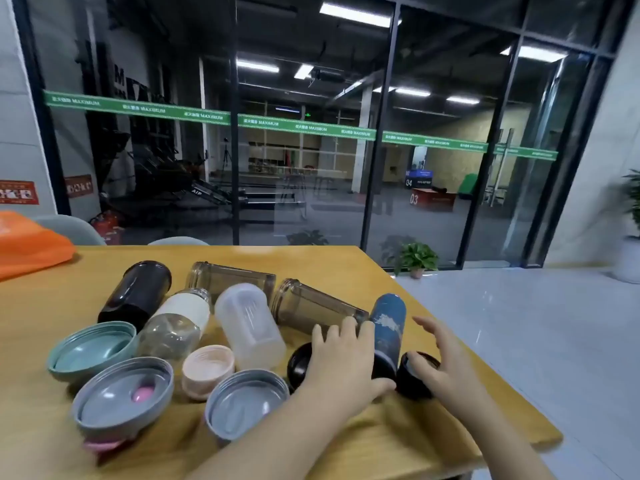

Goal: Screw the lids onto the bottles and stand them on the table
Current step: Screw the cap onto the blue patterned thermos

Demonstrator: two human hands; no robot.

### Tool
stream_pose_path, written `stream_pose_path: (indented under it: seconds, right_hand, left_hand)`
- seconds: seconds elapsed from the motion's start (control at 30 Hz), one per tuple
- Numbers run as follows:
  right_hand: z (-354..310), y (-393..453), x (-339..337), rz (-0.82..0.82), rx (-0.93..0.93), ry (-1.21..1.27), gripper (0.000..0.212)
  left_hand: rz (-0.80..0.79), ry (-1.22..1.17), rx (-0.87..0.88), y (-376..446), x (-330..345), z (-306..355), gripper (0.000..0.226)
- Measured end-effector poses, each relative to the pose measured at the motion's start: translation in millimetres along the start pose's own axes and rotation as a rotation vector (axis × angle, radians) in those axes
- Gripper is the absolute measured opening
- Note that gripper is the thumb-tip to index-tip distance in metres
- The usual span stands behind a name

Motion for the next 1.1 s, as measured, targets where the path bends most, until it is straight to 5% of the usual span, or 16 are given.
stream_pose_path:
  seconds: [0.47,0.6,0.8,0.93,1.1]
  right_hand:
    - [47.6,-0.4,-9.2,-0.376,0.275,-0.104,0.083]
    - [50.2,-1.2,-8.7,-0.355,0.317,-0.111,0.084]
    - [49.4,-3.8,-13.4,-0.321,0.326,-0.060,0.057]
    - [51.7,-7.6,-21.9,-0.218,0.337,0.005,0.055]
    - [48.9,-0.9,-34.9,-0.058,0.379,0.211,0.052]
  left_hand:
    - [0.088,0.337,0.062,17.1,22.8,30.6,0.097]
    - [0.075,0.431,0.041,17.1,28.5,33.0,0.095]
    - [0.004,0.407,0.010,20.9,43.4,38.8,0.076]
    - [0.154,0.327,-0.026,19.9,42.9,33.5,0.093]
    - [0.320,0.154,-0.026,20.2,27.9,36.4,0.089]
Point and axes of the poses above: each hand's wrist, its own y-axis towards the middle knuckle, its own x-axis out of the palm, z = x × y, the point moved 3 cm from there along y, towards the middle knuckle, and after that the axes turned 4 degrees about x, right-handed, at the moved point
